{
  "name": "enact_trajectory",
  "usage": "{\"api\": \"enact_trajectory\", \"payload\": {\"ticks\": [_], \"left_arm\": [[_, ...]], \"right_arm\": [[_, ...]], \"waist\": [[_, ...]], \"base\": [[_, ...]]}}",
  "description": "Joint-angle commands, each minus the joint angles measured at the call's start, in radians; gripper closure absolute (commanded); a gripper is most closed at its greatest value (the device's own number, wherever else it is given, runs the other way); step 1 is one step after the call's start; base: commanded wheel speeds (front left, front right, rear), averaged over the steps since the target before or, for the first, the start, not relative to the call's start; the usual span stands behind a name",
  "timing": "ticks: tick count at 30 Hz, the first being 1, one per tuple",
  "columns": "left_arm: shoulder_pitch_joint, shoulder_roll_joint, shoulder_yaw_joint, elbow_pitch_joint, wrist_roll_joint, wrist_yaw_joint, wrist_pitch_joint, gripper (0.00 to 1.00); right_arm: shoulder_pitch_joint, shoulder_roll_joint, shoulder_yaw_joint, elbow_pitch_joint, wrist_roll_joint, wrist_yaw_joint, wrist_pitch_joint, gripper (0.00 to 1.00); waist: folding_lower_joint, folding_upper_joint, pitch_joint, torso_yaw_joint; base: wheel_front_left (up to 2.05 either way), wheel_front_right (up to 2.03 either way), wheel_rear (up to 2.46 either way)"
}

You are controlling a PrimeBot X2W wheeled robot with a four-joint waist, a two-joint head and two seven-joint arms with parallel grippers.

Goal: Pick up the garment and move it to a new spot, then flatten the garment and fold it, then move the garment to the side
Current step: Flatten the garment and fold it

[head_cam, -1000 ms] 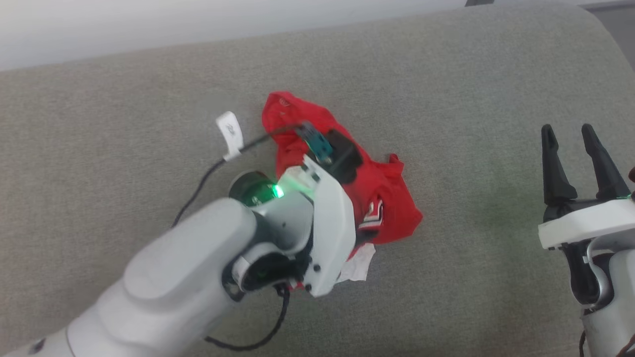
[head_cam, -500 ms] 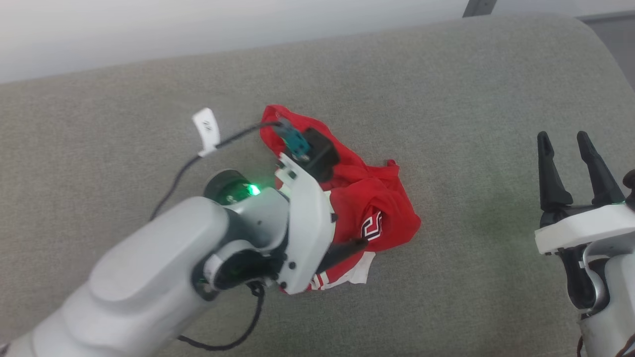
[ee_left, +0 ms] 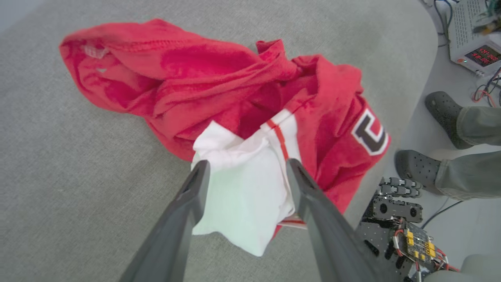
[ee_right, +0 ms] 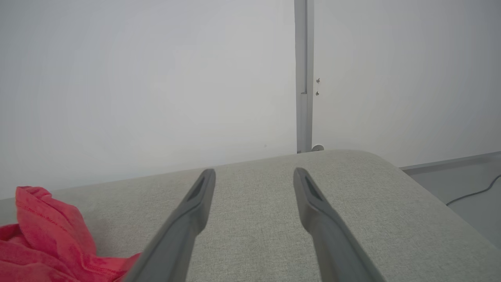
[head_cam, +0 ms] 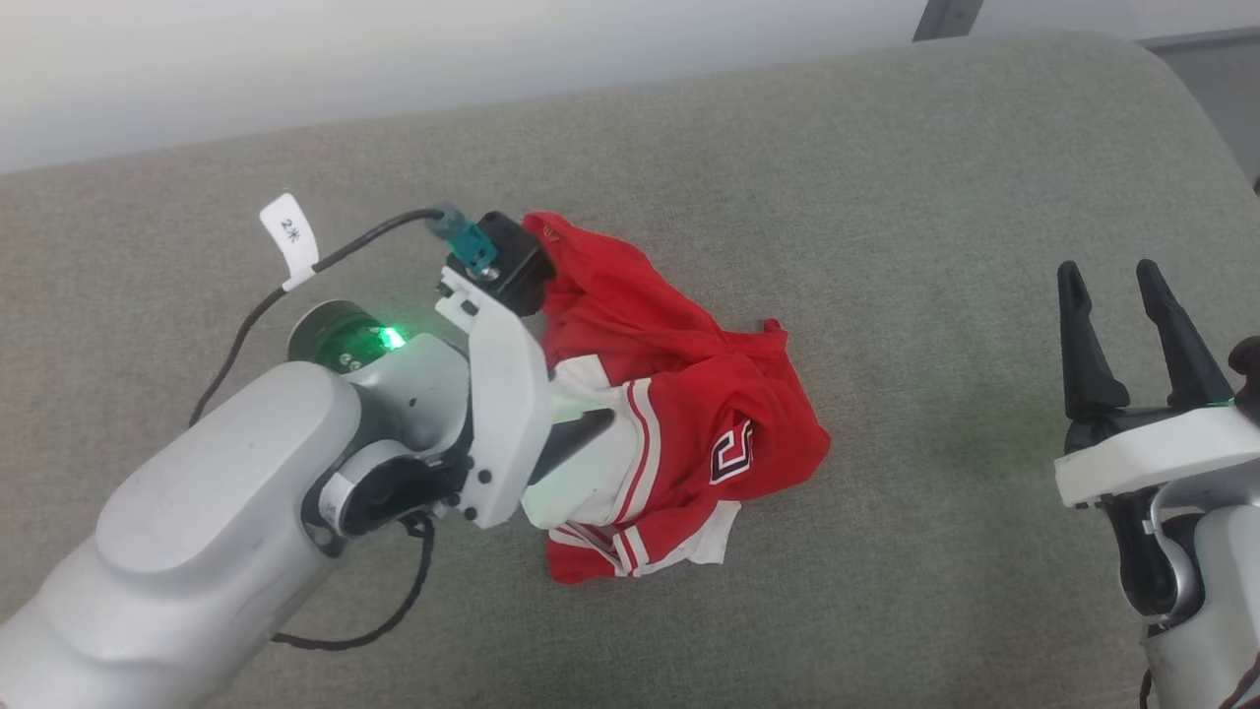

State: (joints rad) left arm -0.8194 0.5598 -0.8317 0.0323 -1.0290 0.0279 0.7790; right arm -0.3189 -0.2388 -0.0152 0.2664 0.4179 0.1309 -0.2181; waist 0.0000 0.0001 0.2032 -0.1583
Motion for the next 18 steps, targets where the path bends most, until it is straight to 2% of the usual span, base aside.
{"api": "enact_trajectory", "payload": {"ticks": [1,11,16,17,18], "left_arm": [[0.005,0.001,-0.006,0.020,0.024,-0.018,-0.015,0.00],[-0.038,-0.041,-0.035,0.167,0.077,-0.116,-0.118,0.00],[-0.058,-0.058,-0.060,0.199,0.080,-0.146,-0.151,0.00],[-0.062,-0.062,-0.062,0.205,0.074,-0.148,-0.159,0.15],[-0.067,-0.066,-0.062,0.211,0.066,-0.149,-0.162,0.95]], "right_arm": [[-0.008,0.001,0.000,-0.003,-0.002,0.000,0.003,0.00],[-0.016,-0.005,0.001,-0.003,0.007,0.000,-0.001,0.00],[-0.020,-0.007,0.000,-0.002,0.010,0.000,-0.003,0.00],[-0.021,-0.006,0.000,-0.002,0.010,0.000,-0.004,0.00],[-0.021,-0.007,-0.001,-0.002,0.010,0.000,-0.004,0.00]], "waist": [[0.0000,-0.0001,0.005,-0.003],[0.0000,-0.0001,0.030,-0.012],[0.0000,-0.0001,0.039,-0.012],[0.0000,-0.0001,0.041,-0.011],[0.0000,-0.0001,0.042,-0.010]], "base": [[0.00,0.00,0.00],[0.00,0.00,0.00],[0.00,0.00,0.00],[0.00,0.00,0.00],[0.00,0.00,0.00]]}}
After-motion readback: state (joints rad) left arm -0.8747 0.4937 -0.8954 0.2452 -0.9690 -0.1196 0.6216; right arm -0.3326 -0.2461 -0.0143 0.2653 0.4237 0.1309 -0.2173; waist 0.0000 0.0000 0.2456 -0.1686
